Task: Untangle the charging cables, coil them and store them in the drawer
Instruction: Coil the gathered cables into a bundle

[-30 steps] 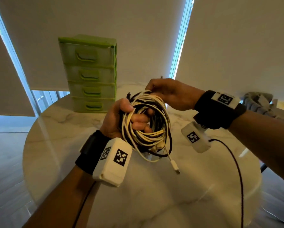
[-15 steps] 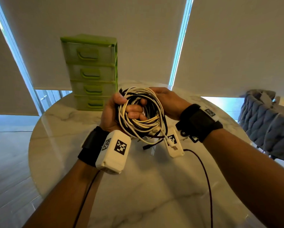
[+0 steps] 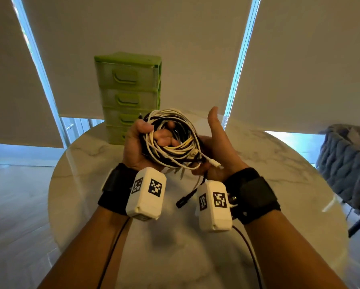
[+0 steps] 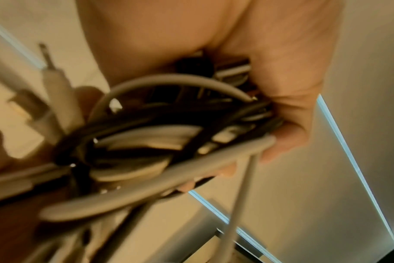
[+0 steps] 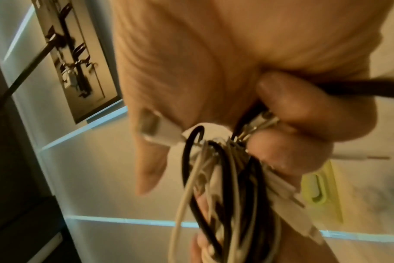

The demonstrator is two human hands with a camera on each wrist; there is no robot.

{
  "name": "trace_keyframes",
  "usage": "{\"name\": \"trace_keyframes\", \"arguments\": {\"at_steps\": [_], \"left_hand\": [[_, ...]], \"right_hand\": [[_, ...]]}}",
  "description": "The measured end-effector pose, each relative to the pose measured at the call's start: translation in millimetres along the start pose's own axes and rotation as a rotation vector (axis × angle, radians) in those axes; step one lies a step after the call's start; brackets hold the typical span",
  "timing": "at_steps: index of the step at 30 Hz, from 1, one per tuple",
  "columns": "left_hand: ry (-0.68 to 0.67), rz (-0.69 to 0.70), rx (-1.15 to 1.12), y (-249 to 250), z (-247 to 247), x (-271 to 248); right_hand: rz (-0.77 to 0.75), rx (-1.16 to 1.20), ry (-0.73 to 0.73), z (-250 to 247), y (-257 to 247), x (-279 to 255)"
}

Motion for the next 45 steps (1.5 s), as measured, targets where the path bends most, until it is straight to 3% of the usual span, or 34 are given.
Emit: {"name": "trace_keyframes", "arguments": {"at_steps": [6, 10, 15, 25, 27, 30, 32, 41, 45], "left_hand": [[0.018, 0.061, 0.144, 12, -6, 0], [0.012, 0.187, 0.226, 2, 4, 6], [0.014, 0.214, 0.319, -17, 11, 11], [-0.033, 0.191, 0.319, -23, 19, 10], [-0.059, 0.18, 0.314, -28, 23, 10], [-0.089, 0.153, 0.346, -35, 26, 12], [-0.103, 0.128, 0.365, -36, 25, 11], [0.086, -0.028, 0.657, -31, 13, 12], [0.194, -0.029, 0.79, -34, 20, 16]], "right_hand": [[-0.062, -0.093, 0.026, 14, 11, 0], [-0.109, 0.026, 0.121, -1, 12, 5], [-0.153, 0.148, 0.13, -10, 10, -1], [0.017, -0.48, 0.344, -39, 2, -19], [-0.067, -0.357, 0.303, -35, 3, -22], [-0.217, 0.194, 0.169, -13, 12, -22], [-0.234, 0.356, 0.112, -3, 17, -18], [-0.314, 0.51, 0.307, -18, 29, -16], [-0.392, 0.503, 0.413, -28, 21, -26]]}}
Point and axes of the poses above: each hand's wrist, its own x-axis towards the middle knuckle, its own z-axis out of the palm, y = z × x, the point moved 8 cm from there along x, towards the middle knuckle, and after that the axes turned 11 degrees about -y, right-handed, at the moved point
